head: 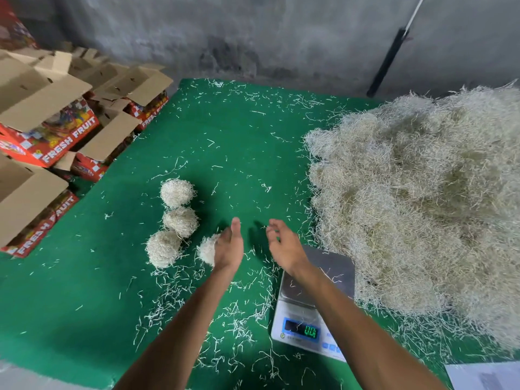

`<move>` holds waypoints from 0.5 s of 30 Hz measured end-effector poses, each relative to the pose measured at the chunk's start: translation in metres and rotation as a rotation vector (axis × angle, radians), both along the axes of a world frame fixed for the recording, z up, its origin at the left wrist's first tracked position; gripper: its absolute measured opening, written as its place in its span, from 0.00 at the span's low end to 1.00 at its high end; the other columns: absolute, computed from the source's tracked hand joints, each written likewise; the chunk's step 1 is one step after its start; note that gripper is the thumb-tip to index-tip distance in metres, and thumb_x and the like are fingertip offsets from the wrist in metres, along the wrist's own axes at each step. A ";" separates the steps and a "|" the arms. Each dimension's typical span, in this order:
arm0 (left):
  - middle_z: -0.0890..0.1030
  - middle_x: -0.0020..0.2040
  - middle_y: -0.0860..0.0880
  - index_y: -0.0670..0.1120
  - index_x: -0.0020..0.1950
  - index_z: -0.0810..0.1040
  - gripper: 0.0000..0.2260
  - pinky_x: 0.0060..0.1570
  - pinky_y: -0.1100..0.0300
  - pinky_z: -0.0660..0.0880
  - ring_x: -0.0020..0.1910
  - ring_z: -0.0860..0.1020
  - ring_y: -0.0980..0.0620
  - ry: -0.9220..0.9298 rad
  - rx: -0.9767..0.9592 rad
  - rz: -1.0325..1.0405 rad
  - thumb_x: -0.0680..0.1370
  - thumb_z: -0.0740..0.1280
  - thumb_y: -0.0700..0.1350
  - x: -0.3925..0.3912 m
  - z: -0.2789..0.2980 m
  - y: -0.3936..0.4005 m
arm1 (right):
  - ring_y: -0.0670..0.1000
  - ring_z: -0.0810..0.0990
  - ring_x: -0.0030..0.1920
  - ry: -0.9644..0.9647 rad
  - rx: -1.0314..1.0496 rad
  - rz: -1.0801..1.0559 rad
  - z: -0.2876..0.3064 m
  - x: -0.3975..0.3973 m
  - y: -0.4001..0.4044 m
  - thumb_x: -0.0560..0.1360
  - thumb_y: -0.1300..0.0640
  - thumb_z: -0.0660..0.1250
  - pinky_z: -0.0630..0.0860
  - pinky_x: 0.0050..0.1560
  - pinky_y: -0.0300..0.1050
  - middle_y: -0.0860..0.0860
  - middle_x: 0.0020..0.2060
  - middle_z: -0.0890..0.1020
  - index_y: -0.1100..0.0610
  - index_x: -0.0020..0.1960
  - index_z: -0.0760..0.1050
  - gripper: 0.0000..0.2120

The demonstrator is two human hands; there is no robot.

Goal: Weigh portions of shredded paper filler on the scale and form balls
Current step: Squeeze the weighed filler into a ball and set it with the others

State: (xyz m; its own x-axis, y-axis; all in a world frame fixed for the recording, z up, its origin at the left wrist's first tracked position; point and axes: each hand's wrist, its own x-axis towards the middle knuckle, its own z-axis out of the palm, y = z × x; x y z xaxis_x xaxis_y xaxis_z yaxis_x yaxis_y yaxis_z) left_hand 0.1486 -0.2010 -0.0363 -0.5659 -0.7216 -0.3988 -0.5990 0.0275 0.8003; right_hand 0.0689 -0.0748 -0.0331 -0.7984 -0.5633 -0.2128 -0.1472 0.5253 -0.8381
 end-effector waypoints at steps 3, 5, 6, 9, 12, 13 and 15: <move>0.78 0.65 0.48 0.51 0.65 0.75 0.24 0.66 0.50 0.69 0.65 0.75 0.47 0.169 -0.160 -0.020 0.83 0.50 0.65 -0.001 0.004 -0.001 | 0.50 0.75 0.71 0.019 -0.028 0.011 0.002 0.007 -0.009 0.87 0.52 0.57 0.69 0.75 0.51 0.52 0.72 0.77 0.57 0.77 0.69 0.20; 0.81 0.60 0.50 0.49 0.62 0.77 0.21 0.60 0.52 0.75 0.59 0.79 0.49 0.223 -0.117 -0.035 0.83 0.55 0.62 -0.005 0.006 0.001 | 0.49 0.77 0.70 0.044 -0.045 0.020 0.004 0.009 -0.012 0.87 0.52 0.58 0.71 0.74 0.50 0.51 0.71 0.78 0.56 0.76 0.70 0.19; 0.84 0.56 0.49 0.48 0.60 0.79 0.21 0.55 0.51 0.79 0.54 0.82 0.49 0.236 -0.005 -0.043 0.83 0.56 0.61 -0.008 0.004 0.001 | 0.49 0.77 0.69 0.051 -0.051 0.029 0.004 0.010 -0.012 0.87 0.52 0.58 0.71 0.73 0.50 0.51 0.70 0.78 0.56 0.76 0.70 0.19; 0.85 0.54 0.42 0.42 0.59 0.80 0.28 0.48 0.49 0.83 0.49 0.85 0.45 0.157 0.435 -0.056 0.84 0.52 0.62 -0.012 -0.003 0.002 | 0.48 0.77 0.67 0.047 -0.060 0.029 0.004 0.009 -0.005 0.87 0.52 0.58 0.72 0.72 0.49 0.51 0.70 0.78 0.56 0.76 0.70 0.19; 0.72 0.72 0.38 0.40 0.73 0.70 0.36 0.68 0.42 0.70 0.70 0.72 0.38 -0.177 0.235 -0.120 0.83 0.44 0.66 -0.012 -0.012 -0.001 | 0.46 0.77 0.65 0.027 -0.049 0.000 0.003 0.008 0.011 0.87 0.51 0.58 0.73 0.71 0.48 0.49 0.68 0.79 0.56 0.76 0.69 0.20; 0.68 0.75 0.37 0.40 0.76 0.66 0.37 0.72 0.41 0.65 0.74 0.67 0.36 -0.264 0.066 -0.140 0.82 0.42 0.67 -0.011 -0.015 0.000 | 0.45 0.77 0.63 0.027 -0.046 -0.003 0.003 0.007 0.016 0.87 0.52 0.59 0.74 0.70 0.48 0.49 0.67 0.79 0.56 0.76 0.69 0.20; 0.66 0.76 0.38 0.43 0.77 0.64 0.40 0.73 0.38 0.62 0.75 0.64 0.35 -0.272 -0.094 -0.169 0.80 0.41 0.70 -0.013 -0.013 0.012 | 0.46 0.77 0.64 0.039 -0.038 -0.014 0.002 0.004 0.024 0.87 0.53 0.59 0.74 0.70 0.49 0.50 0.67 0.79 0.56 0.76 0.69 0.19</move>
State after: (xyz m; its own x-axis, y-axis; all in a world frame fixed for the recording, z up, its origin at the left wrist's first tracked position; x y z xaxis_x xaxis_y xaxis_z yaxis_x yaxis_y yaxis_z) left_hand 0.1359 -0.1889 -0.0494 -0.5628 -0.6673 -0.4878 -0.7709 0.2107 0.6011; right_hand 0.0733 -0.0511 -0.0306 -0.8137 -0.5589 -0.1595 -0.1732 0.4951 -0.8514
